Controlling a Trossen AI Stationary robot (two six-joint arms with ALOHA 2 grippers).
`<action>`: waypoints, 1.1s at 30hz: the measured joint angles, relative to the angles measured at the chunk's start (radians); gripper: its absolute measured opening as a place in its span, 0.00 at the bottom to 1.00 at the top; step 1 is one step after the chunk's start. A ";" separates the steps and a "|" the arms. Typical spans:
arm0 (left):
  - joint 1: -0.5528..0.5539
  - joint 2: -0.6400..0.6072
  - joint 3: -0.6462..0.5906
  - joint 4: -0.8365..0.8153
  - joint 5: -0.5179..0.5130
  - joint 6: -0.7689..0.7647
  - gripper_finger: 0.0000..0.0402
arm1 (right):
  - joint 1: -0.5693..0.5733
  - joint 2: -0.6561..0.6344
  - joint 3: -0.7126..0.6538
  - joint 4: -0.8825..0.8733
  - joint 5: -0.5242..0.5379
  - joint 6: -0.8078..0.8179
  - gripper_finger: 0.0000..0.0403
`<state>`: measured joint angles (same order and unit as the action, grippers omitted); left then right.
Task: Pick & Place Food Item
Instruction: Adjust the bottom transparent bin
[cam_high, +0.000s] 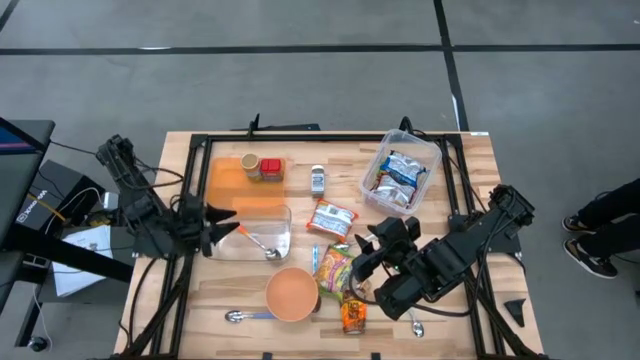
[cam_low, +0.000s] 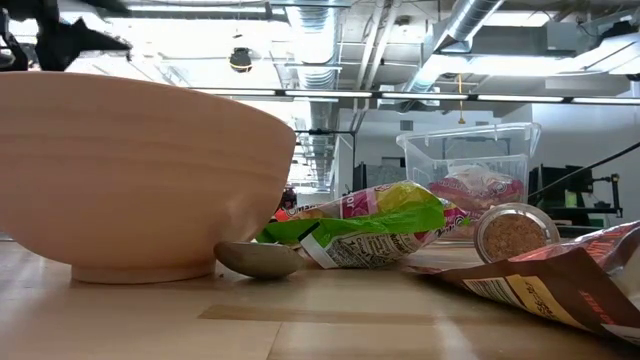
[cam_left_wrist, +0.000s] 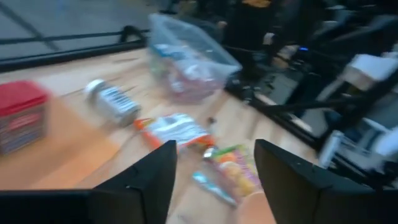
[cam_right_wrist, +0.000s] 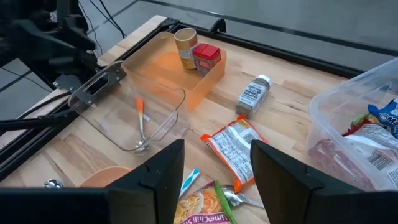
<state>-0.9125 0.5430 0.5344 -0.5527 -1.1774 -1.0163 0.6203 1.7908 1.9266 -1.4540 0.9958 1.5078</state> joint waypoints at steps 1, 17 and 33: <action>0.005 0.000 0.003 0.062 0.015 0.066 0.49 | -0.001 0.000 0.000 0.000 0.000 -0.001 0.45; 0.160 0.144 0.024 0.987 0.091 0.982 0.33 | 0.015 0.000 0.000 0.006 -0.019 -0.042 0.45; 0.608 0.750 0.641 0.258 0.720 0.852 0.03 | 0.043 0.000 0.000 -0.032 -0.030 -0.042 0.45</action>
<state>-0.3046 1.2928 1.1754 -0.2946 -0.4575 -0.1644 0.6634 1.7908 1.9266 -1.4857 0.9657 1.4658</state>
